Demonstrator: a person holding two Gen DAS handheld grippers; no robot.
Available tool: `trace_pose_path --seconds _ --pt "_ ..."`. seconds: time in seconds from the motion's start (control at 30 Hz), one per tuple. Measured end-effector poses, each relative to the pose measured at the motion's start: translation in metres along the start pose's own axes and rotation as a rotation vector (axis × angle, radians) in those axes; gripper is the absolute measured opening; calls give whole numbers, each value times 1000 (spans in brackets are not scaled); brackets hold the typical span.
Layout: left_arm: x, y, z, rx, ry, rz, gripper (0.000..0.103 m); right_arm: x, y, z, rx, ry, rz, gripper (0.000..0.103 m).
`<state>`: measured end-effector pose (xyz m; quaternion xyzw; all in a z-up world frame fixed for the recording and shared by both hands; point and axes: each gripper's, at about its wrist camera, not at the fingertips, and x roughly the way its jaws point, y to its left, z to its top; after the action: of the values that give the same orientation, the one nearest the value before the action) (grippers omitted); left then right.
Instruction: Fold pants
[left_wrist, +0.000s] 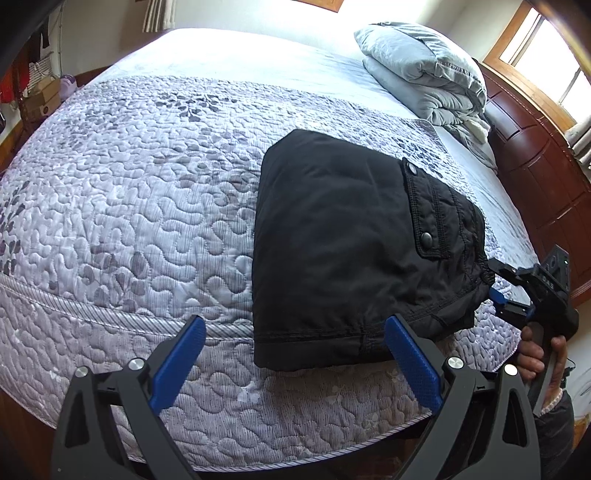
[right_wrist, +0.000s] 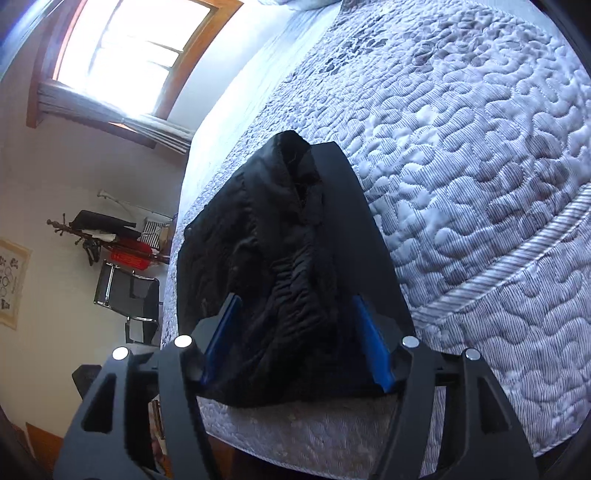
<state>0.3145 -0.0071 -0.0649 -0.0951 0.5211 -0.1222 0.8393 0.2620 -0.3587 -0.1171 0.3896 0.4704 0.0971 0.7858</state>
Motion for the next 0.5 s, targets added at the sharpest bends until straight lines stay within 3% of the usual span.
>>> trace_pose_path --seconds 0.17,0.23,0.3,0.5 --pt "-10 -3 4 2 -36 43 98 -4 -9 -14 29 31 8 67" --pt "-15 -5 7 10 -53 56 98 1 -12 -17 28 43 -6 57" --pt "-22 -8 10 23 -75 69 98 5 -9 -18 34 56 3 37" --pt "-40 -18 16 54 -121 81 98 -2 11 -9 -42 35 -20 28"
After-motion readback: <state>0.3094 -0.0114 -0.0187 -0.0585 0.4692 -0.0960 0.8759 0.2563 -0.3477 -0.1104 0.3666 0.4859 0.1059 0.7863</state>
